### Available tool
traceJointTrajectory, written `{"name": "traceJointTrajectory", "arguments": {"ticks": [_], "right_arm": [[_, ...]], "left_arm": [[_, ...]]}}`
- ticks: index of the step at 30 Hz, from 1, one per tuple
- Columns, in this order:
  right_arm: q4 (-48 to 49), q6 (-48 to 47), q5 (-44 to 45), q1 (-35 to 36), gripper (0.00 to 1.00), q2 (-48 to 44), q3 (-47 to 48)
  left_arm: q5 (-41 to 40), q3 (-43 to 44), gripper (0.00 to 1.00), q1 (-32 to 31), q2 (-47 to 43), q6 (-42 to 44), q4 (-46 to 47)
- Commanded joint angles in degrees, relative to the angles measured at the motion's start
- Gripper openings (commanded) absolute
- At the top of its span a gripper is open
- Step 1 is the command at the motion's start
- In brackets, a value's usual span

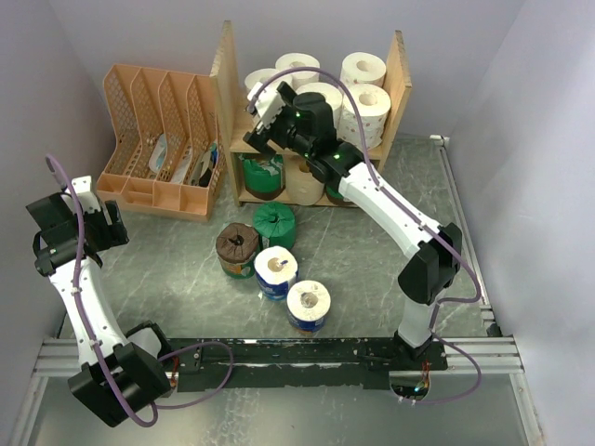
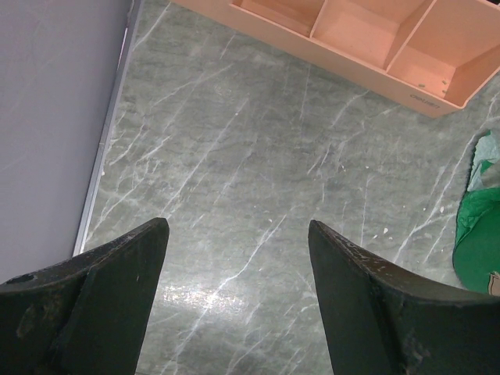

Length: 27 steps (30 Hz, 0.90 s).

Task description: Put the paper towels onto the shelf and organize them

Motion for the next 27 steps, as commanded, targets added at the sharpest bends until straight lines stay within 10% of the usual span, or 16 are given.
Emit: {"name": "traceJointTrajectory", "arguments": {"ticks": [1,27], "right_arm": [[5.09,3.30,-1.46,-0.79,1.00,1.99,-1.22],[5.03,5.97,2.65,1.85,1.00,7.56,6.89]], "left_arm": [[-0.15,0.16,0.84,0.81,-0.43,0.20,0.40],[0.12,0.08,0.84,0.80,0.04,0.28,0.42]]}}
